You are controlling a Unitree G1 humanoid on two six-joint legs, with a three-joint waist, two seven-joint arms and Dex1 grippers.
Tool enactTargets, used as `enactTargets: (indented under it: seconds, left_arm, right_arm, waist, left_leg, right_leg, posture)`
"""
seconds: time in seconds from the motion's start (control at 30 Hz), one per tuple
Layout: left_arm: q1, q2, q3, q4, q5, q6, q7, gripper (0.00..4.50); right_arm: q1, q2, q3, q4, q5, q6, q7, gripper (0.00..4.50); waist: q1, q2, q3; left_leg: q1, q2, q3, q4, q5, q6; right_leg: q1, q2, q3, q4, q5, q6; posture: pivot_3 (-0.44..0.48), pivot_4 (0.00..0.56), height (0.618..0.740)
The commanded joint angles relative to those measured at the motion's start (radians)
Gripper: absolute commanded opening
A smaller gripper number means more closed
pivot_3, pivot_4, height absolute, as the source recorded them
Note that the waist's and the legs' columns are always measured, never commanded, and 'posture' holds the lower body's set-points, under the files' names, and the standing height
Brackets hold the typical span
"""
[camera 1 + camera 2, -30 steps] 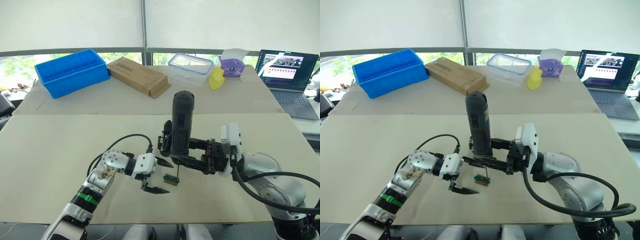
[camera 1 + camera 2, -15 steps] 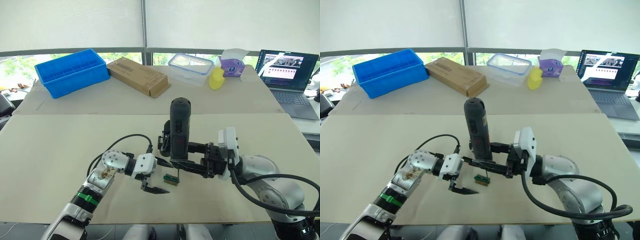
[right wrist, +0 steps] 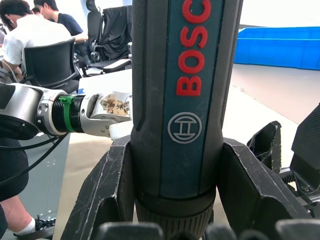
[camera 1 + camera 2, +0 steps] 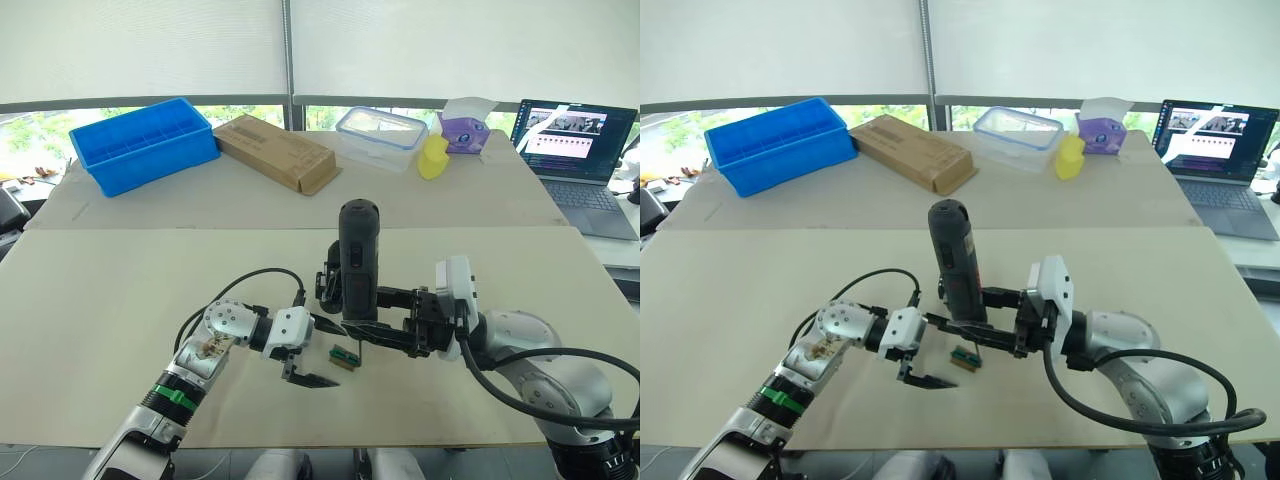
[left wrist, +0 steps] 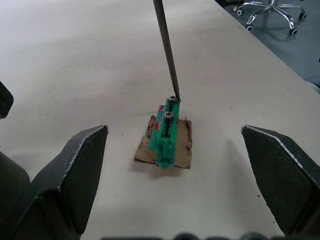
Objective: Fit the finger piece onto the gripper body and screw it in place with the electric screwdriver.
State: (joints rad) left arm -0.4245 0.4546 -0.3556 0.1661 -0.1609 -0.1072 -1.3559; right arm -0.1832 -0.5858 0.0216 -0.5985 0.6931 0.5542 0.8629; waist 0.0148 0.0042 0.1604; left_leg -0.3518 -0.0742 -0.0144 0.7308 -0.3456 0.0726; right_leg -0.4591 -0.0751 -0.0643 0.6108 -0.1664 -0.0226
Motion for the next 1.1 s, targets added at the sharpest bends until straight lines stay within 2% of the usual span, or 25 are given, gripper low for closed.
enactTargets:
  seconds: [0.03,0.7,1.1]
  left_arm:
    - [-0.01,-0.005,0.005,-0.012,-0.011,-0.015,0.003,4.5]
    - [-0.01,-0.017,0.003,-0.008,-0.011,-0.018,0.001,4.5]
    - [-0.014,-0.02,0.0,-0.007,-0.009,-0.015,-0.002,4.5]
  right_arm:
    - [-0.025,0.006,-0.018,-0.032,0.045,-0.003,-0.005,1.92]
    - [-0.06,-0.007,-0.049,-0.048,0.099,0.007,-0.032,1.92]
    - [-0.046,0.018,-0.028,-0.041,0.047,-0.046,-0.048,1.92]
  waist:
    - [0.0,0.0,0.0]
    - [0.0,0.0,0.0]
    - [0.0,0.0,0.0]
  left_leg:
    - [0.0,0.0,0.0,0.0,0.0,0.0]
    - [0.0,0.0,0.0,0.0,0.0,0.0]
    - [0.0,0.0,0.0,0.0,0.0,0.0]
  right_leg:
    - [0.0,0.0,0.0,0.0,0.0,0.0]
    - [0.0,0.0,0.0,0.0,0.0,0.0]
    - [0.0,0.0,0.0,0.0,0.0,0.0]
  posture:
    - [0.0,0.15,0.74]
    - [0.0,0.15,0.74]
    - [0.0,0.15,0.74]
